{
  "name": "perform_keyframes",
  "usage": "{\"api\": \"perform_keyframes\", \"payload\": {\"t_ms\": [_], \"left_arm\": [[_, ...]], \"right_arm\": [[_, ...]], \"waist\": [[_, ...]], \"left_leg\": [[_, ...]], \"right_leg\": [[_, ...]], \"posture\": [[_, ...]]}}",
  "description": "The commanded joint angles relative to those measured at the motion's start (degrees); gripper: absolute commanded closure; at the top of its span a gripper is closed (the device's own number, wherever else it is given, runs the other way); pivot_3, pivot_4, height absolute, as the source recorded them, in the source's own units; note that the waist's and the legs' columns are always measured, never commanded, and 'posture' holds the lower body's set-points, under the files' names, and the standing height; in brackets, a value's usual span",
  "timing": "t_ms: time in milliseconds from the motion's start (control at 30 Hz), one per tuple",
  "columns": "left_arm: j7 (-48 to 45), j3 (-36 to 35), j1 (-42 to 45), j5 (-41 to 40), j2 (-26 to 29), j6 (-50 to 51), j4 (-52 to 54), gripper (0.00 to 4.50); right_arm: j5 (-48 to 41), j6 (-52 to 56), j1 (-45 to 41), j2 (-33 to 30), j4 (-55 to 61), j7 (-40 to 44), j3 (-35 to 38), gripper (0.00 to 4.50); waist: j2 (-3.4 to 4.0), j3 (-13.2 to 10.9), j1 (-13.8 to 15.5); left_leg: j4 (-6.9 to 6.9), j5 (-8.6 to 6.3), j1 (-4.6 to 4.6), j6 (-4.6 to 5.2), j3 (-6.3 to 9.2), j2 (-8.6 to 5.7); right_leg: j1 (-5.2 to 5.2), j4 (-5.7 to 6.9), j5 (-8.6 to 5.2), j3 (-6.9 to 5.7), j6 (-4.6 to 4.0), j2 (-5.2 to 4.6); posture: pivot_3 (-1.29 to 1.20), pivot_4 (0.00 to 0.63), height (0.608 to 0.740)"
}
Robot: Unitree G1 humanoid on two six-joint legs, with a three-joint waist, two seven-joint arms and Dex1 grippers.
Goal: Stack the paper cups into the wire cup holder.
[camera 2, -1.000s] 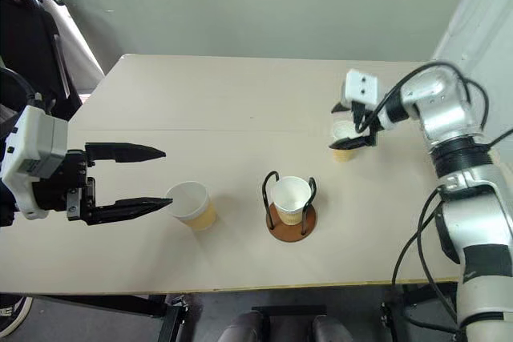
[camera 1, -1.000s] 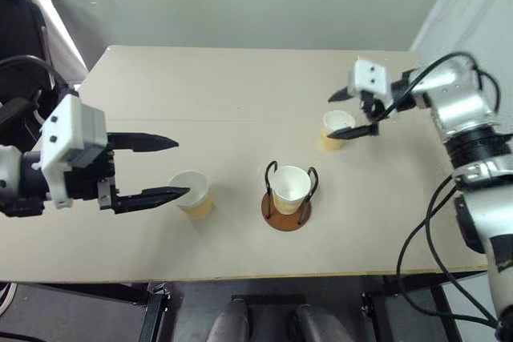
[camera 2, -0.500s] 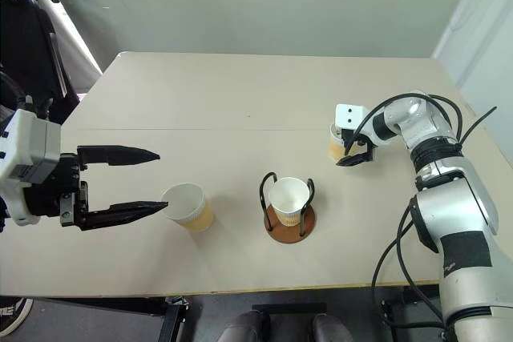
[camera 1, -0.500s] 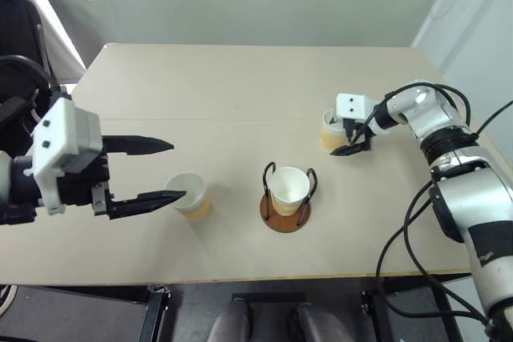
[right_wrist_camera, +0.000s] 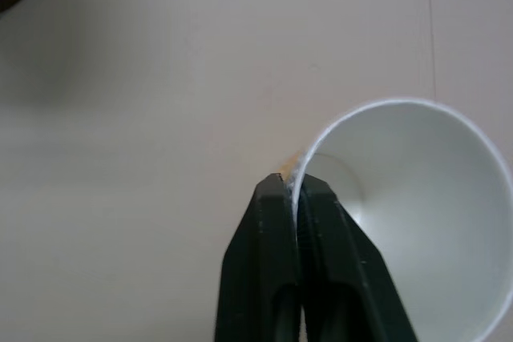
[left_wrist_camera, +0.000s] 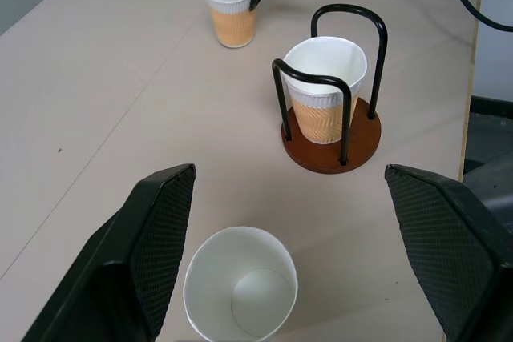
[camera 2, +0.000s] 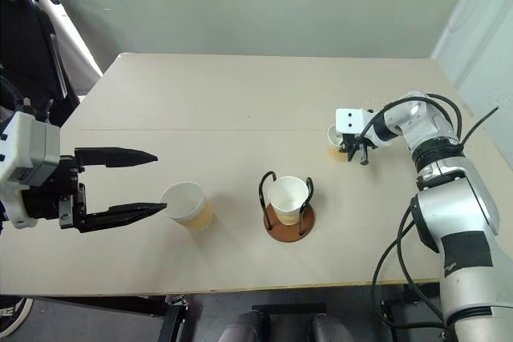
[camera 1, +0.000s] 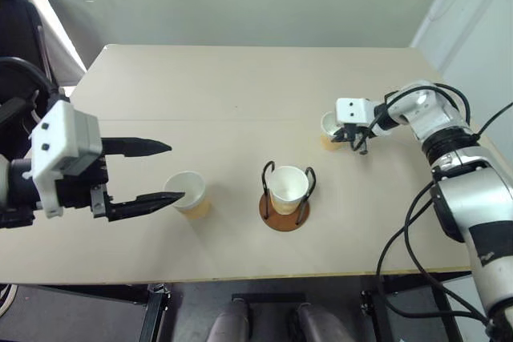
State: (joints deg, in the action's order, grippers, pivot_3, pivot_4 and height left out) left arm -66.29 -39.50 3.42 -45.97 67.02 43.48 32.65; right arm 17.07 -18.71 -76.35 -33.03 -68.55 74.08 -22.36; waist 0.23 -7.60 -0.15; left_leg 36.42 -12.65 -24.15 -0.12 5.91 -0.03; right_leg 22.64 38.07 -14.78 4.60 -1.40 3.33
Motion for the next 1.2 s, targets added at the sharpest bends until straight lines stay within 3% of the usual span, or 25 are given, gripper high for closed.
{"api": "perform_keyframes", "payload": {"t_ms": [33,167,333,400,533,667,1200], "left_arm": [[0.1,-1.4,0.7,-0.2,1.0,-0.5,0.0,0.44],[0.1,-0.9,0.9,-0.1,1.0,-0.9,-0.3,0.44],[-0.3,-0.9,0.7,0.2,1.0,-1.0,-0.6,0.44],[-0.6,-0.9,0.4,0.3,1.1,-1.0,-0.8,0.44],[-0.7,-1.2,0.0,0.5,1.0,-0.9,-0.9,0.44],[-0.4,-1.9,-0.7,0.5,0.9,-0.3,-0.6,0.44],[0.6,-4.4,-3.0,-0.3,0.0,1.3,1.6,0.44]], "right_arm": [[-2.2,-1.4,-3.3,-1.7,3.7,3.0,2.9,4.48],[-9.8,2.7,-4.0,-2.1,11.2,13.2,7.6,4.48],[-39.9,26.1,-1.1,-10.0,42.8,18.4,4.8,4.48],[-44.6,30.1,1.1,-12.3,51.3,18.4,3.3,4.48],[-41.9,30.5,5.8,-13.8,59.7,18.4,0.2,4.48],[-42.9,33.3,7.9,-13.0,64.5,18.4,0.2,4.48],[-40.7,31.6,8.9,-13.4,67.3,18.4,-5.4,4.48]], "waist": [[0.0,0.0,0.0],[0.0,0.0,-0.1],[0.04,0.0,0.0],[-0.06,0.0,0.1],[-0.32,0.1,-0.6],[-0.2,0.0,-1.1],[-0.24,0.0,-1.2]], "left_leg": [[-0.02,0.0,0.0,0.0,0.0,0.0],[-0.14,0.04,0.02,-0.07,0.0,0.04],[-0.28,0.33,-0.11,-0.44,0.01,0.09],[-0.29,0.57,-0.09,-0.82,0.05,0.17],[-0.28,0.37,0.38,-0.5,0.05,0.33],[-0.2,0.25,0.36,-0.26,0.0,0.31],[-0.23,0.3,0.4,-0.21,0.02,0.36]], "right_leg": [[0.0,-0.01,0.0,0.0,0.0,0.0],[0.01,-0.03,0.01,0.0,-0.03,0.03],[0.09,-0.12,-0.03,0.0,-0.12,0.17],[-0.02,-0.24,-0.07,0.0,-0.19,0.28],[-0.53,-0.43,-0.14,0.01,-0.29,0.41],[-0.33,-0.08,-0.11,0.03,-0.29,0.39],[-0.33,-0.04,-0.08,0.01,-0.34,0.44]], "posture": [[0.0,0.15,0.74],[0.0,0.15,0.74],[0.0,0.15,0.74],[0.0,0.15,0.74],[0.0,0.15,0.74],[0.0,0.15,0.74],[0.0,0.15,0.74]]}}
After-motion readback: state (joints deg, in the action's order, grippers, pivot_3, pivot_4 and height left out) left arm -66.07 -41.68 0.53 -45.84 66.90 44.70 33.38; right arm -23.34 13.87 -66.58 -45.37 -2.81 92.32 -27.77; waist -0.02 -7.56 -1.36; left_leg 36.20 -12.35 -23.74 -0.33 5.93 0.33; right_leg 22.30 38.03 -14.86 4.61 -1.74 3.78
